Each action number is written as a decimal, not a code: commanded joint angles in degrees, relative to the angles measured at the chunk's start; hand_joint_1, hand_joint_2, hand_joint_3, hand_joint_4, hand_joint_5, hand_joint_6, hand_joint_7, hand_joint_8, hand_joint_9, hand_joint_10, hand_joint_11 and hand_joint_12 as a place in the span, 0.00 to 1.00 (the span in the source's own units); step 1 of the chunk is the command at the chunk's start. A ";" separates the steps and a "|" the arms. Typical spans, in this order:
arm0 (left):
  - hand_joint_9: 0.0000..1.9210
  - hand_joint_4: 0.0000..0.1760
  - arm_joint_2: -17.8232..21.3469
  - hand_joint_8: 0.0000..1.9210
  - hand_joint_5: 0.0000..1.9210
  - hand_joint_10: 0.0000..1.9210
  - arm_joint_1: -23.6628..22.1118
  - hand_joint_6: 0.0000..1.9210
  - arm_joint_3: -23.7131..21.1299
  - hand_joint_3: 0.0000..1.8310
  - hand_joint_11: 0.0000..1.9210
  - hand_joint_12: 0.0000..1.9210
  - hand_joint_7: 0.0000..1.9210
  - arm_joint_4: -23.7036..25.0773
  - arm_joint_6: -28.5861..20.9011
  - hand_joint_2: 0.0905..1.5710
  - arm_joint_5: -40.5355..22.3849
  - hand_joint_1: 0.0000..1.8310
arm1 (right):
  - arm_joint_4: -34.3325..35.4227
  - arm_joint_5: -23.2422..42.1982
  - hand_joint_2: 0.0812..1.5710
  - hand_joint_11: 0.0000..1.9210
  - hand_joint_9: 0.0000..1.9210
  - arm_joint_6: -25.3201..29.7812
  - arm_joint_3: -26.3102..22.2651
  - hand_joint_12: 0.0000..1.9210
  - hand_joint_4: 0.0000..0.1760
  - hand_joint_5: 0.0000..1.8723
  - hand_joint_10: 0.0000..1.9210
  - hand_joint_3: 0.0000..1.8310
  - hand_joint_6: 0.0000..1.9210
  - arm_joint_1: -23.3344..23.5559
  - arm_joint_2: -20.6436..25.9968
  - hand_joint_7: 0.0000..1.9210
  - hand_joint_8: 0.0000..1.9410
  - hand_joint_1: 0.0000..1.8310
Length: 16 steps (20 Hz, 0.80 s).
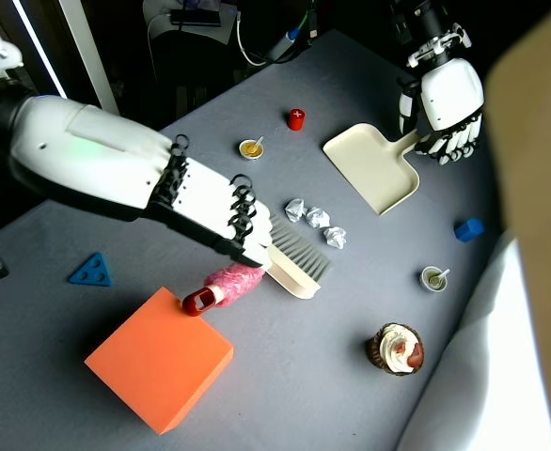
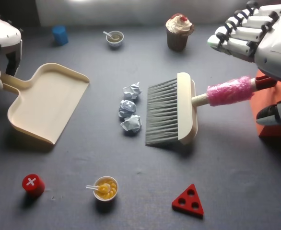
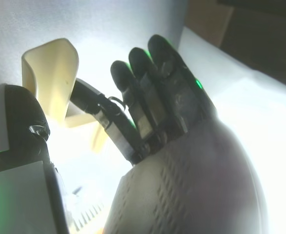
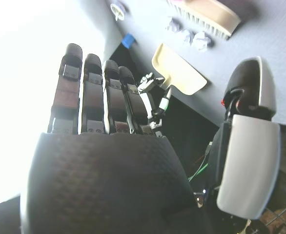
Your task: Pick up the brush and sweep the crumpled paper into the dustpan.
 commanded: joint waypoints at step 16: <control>0.33 0.00 0.12 0.00 0.61 0.00 -2.77 0.33 0.95 0.00 0.33 0.02 0.39 3.18 0.55 0.64 -1.38 0.65 | 0.52 -28.55 0.56 0.11 0.08 -13.53 1.59 0.01 0.00 0.06 0.00 0.00 0.00 -6.62 -14.08 0.06 0.00 0.51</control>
